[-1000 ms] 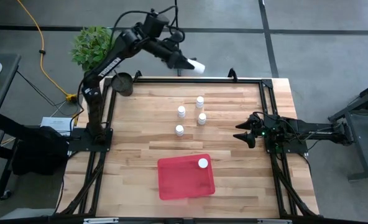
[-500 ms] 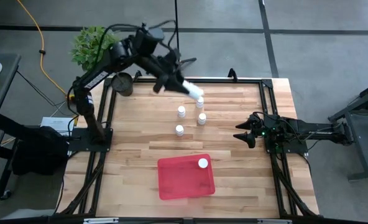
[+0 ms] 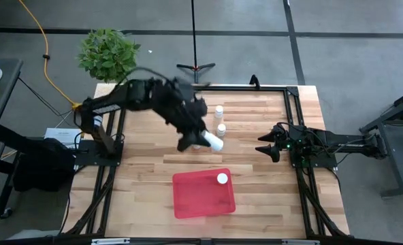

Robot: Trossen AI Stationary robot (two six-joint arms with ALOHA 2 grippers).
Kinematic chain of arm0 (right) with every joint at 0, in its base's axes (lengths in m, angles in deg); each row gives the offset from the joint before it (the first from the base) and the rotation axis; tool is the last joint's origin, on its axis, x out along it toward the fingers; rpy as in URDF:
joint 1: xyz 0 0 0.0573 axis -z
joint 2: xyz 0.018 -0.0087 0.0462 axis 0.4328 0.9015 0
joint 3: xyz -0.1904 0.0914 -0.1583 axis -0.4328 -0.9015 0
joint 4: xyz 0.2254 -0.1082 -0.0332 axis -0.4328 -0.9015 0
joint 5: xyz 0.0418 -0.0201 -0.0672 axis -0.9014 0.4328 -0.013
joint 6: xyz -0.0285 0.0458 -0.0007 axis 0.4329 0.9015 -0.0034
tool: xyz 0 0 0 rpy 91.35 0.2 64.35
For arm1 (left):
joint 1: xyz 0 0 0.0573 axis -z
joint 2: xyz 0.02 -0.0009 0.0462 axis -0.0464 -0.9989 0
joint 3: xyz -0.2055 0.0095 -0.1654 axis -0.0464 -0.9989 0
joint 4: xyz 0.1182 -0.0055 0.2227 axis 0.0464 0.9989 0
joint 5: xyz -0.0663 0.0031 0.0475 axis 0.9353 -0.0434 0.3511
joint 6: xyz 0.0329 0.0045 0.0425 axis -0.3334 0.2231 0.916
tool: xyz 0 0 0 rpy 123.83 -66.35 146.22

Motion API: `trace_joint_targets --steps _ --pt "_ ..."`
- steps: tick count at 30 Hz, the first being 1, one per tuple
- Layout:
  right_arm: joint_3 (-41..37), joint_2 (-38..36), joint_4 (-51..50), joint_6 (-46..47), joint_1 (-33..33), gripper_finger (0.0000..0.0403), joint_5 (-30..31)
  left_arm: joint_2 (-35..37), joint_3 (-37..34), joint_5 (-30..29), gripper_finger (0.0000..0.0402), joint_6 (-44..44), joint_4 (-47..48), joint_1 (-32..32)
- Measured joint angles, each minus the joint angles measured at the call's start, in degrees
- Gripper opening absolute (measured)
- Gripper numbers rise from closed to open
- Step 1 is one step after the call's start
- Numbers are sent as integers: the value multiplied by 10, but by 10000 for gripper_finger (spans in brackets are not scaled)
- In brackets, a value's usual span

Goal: Pick and place pill bottles into a basket
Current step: Put the white pill bottle into the red bin

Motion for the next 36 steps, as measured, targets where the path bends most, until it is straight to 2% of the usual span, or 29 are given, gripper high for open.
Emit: trace_joint_targets --steps 8,14,20,25,30,36 --pt "0 0 0 -12 0 312 -11 -5 -74 -155 213 -89 -13 91" --pt "0 1 0 -27 0 312 -34 -19 -123 -205 212 -159 1 137" --pt "0 7 0 -24 0 312 -41 -37 -173 -205 212 -213 -15 162" --pt "0 8 1 -22 0 312 -43 -61 -189 -187 212 -224 -9 177" --pt "-1 8 8 -9 0 312 -43 -97 -189 -158 211 -208 12 191" --pt "-1 8 8 -9 0 312 -40 -140 -189 -166 211 -168 14 191"
